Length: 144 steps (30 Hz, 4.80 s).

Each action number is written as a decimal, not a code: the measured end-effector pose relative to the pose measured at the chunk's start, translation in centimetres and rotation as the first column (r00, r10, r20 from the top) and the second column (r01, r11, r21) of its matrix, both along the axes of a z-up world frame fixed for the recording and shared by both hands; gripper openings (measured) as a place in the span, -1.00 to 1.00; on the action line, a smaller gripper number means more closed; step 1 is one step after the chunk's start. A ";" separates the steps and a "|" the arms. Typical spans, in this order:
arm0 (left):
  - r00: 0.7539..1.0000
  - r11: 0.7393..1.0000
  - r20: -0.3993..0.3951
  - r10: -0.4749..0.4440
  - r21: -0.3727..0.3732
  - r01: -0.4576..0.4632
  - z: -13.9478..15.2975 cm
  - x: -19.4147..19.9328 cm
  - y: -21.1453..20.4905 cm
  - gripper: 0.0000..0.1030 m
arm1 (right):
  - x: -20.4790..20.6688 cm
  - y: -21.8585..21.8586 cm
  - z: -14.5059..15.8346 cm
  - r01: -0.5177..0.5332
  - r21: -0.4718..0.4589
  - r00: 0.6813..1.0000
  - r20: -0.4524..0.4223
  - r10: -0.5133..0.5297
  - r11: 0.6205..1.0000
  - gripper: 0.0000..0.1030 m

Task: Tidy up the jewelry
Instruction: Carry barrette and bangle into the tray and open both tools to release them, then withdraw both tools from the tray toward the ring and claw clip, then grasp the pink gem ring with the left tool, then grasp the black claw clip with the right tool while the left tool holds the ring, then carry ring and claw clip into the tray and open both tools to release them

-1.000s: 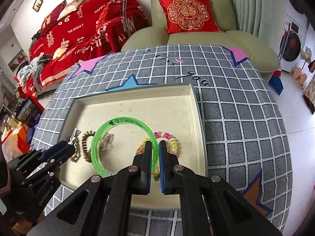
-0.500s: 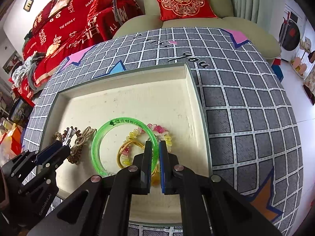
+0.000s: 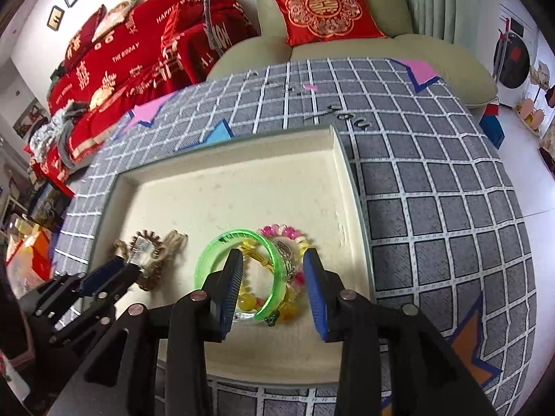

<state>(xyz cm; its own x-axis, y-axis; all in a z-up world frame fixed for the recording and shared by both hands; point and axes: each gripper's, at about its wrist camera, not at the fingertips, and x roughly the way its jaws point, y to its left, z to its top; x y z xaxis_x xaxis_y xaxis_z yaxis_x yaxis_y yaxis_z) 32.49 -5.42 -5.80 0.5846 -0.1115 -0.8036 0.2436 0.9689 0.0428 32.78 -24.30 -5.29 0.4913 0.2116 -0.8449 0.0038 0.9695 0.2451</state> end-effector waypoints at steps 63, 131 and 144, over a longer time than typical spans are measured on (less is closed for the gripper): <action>0.986 0.983 -0.034 -0.164 -0.087 0.161 -2.1 -17.4 1.2 0.84 | -10.3 8.4 -3.8 -0.220 -0.091 0.968 -0.144 0.205 0.971 -0.22; 0.995 0.983 -0.008 -0.100 -0.155 0.097 2.5 -14.6 4.6 -0.44 | -12.0 3.4 3.4 -0.123 -0.020 0.991 0.046 0.124 0.992 -0.63; 0.998 0.984 0.042 -0.047 -0.170 0.054 4.7 -8.8 3.8 -0.44 | -7.8 1.0 4.6 -0.065 0.015 0.996 0.064 0.064 0.998 -0.63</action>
